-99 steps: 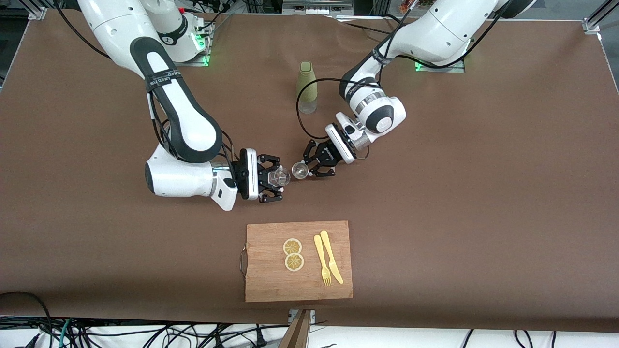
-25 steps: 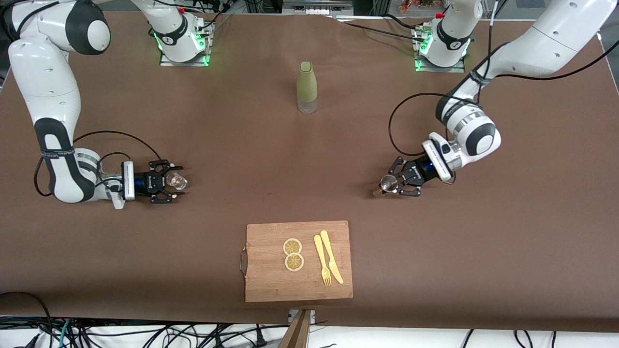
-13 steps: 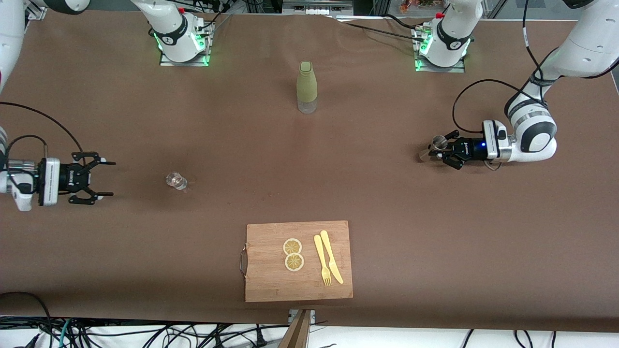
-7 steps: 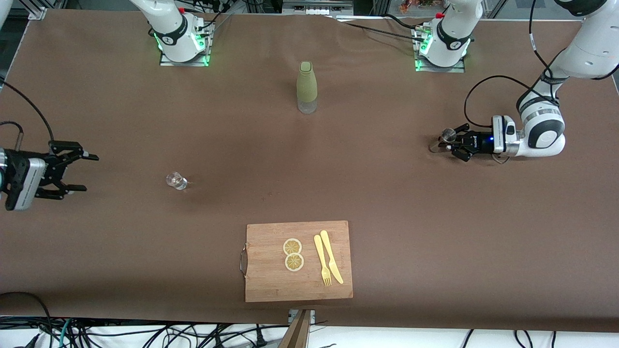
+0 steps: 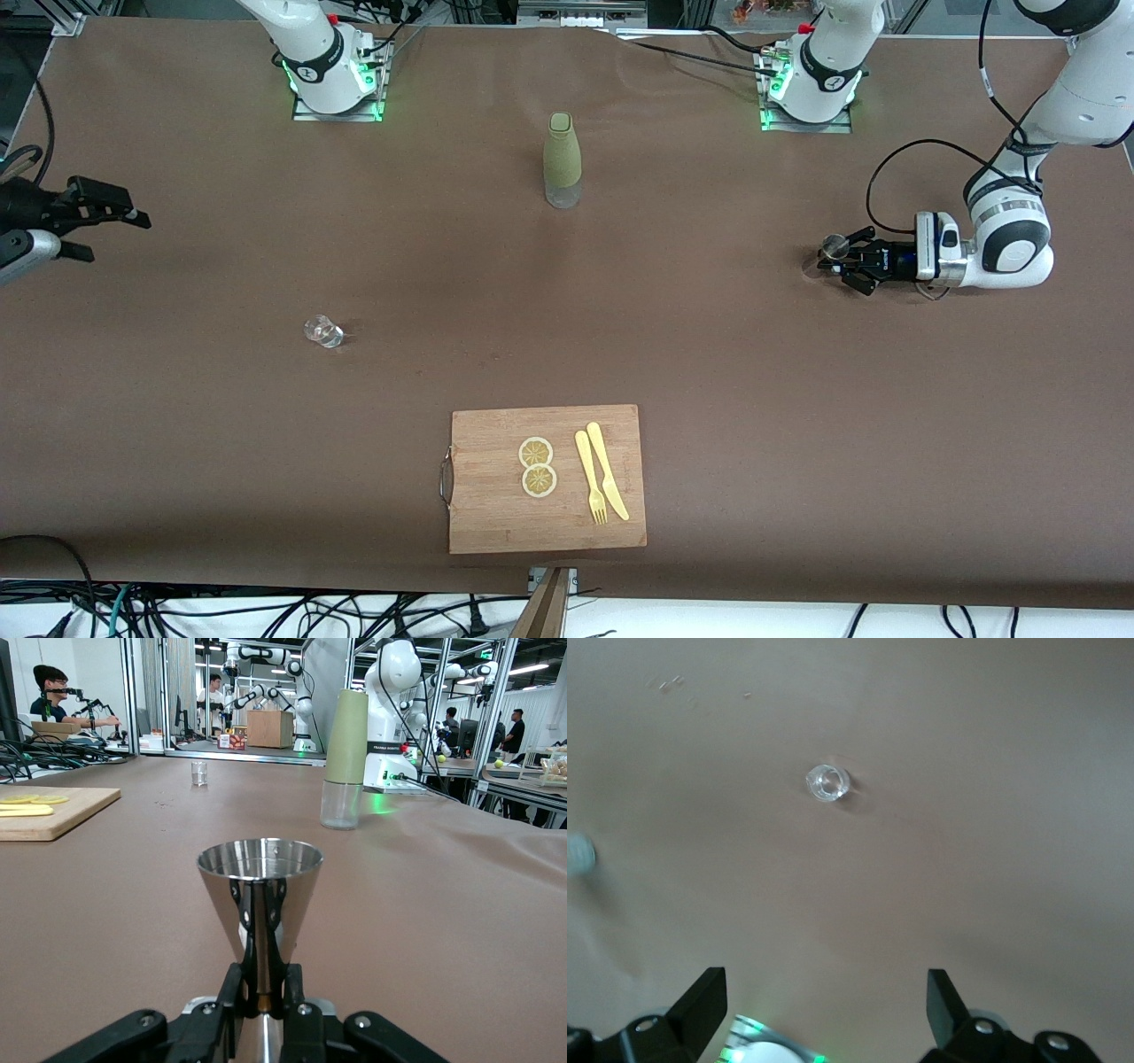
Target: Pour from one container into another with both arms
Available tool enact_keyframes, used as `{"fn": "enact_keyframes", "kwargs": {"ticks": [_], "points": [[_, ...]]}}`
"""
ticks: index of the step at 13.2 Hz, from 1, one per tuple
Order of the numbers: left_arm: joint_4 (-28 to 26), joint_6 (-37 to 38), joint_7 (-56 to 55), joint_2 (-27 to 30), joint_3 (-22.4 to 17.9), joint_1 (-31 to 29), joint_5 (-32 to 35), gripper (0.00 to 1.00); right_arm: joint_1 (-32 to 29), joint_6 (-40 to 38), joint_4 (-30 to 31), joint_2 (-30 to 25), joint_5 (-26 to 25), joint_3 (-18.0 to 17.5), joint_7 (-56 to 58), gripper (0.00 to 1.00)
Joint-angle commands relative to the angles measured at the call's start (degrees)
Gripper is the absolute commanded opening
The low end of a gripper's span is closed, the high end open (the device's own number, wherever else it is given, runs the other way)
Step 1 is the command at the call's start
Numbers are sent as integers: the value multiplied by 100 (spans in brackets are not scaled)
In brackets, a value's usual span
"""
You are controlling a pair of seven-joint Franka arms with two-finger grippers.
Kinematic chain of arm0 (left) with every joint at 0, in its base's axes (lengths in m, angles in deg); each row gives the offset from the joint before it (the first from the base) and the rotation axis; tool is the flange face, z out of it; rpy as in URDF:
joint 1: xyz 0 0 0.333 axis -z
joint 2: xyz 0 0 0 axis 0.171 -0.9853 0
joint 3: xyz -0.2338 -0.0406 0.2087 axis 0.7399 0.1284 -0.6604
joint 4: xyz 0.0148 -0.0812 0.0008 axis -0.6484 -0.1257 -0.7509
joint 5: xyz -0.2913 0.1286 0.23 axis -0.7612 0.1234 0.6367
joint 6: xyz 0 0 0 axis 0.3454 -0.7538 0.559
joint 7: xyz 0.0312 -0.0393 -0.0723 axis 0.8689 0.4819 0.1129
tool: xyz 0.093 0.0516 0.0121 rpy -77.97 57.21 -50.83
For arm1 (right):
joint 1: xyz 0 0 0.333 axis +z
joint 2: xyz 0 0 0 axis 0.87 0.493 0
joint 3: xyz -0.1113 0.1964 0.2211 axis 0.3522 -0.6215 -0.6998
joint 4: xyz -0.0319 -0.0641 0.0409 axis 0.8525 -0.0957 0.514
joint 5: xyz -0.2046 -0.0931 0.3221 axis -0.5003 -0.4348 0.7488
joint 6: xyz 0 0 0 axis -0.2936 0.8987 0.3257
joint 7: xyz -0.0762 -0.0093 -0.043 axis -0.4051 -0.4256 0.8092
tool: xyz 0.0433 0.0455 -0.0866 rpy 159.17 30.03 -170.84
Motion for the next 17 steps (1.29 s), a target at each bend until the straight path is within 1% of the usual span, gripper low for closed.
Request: {"fn": "enact_keyframes", "kwargs": {"ticks": [1, 2, 3, 4, 5, 6, 7, 8, 9, 10, 12, 14, 17], "points": [[91, 195, 1185, -123, -71, -64, 112, 35, 7, -95, 559, -758, -453, -105, -1465, 100], [91, 195, 1246, -149, -79, -73, 121, 43, -1, -454, 524, -847, -636, -132, -1747, 100], [100, 195, 1421, -167, -79, -73, 121, 56, 7, -693, 463, -900, -873, -149, -1976, 100], [91, 187, 1631, -184, -97, -73, 121, 57, 7, -738, 340, -901, -1128, -254, -2022, 100], [91, 187, 1720, -228, -167, -65, 121, 57, 7, -704, 261, -892, -1235, -298, -2040, 100], [100, 187, 1730, -220, -202, -73, 121, 70, -19, -565, 243, -840, -1192, -299, -2023, 100], [109, 195, 1730, -202, -263, -73, 164, 100, -36, -172, 251, -778, -1166, -281, -1970, 100], [187, 213, 1678, -159, -351, -73, 286, 100, -54, 102, 286, -777, -1113, -264, -1970, 100], [336, 265, 1608, -132, -404, -73, 349, 100, -63, 218, 295, -769, -1078, -264, -2057, 100], [581, 396, 1433, -71, -500, -73, 506, 100, -63, 376, 304, -664, -1069, -264, -1979, 100], [942, 433, 924, 166, -554, -108, 945, 100, 7, 333, 330, -646, -956, -298, -1988, 100], [1084, 477, -101, 613, -563, -161, 1323, 100, 51, 237, 286, -637, -841, -465, -2058, 100], [1137, 477, -1912, 1351, -563, -152, 1850, 100, 60, 113, 260, -637, -840, -527, -2023, 100]]}}
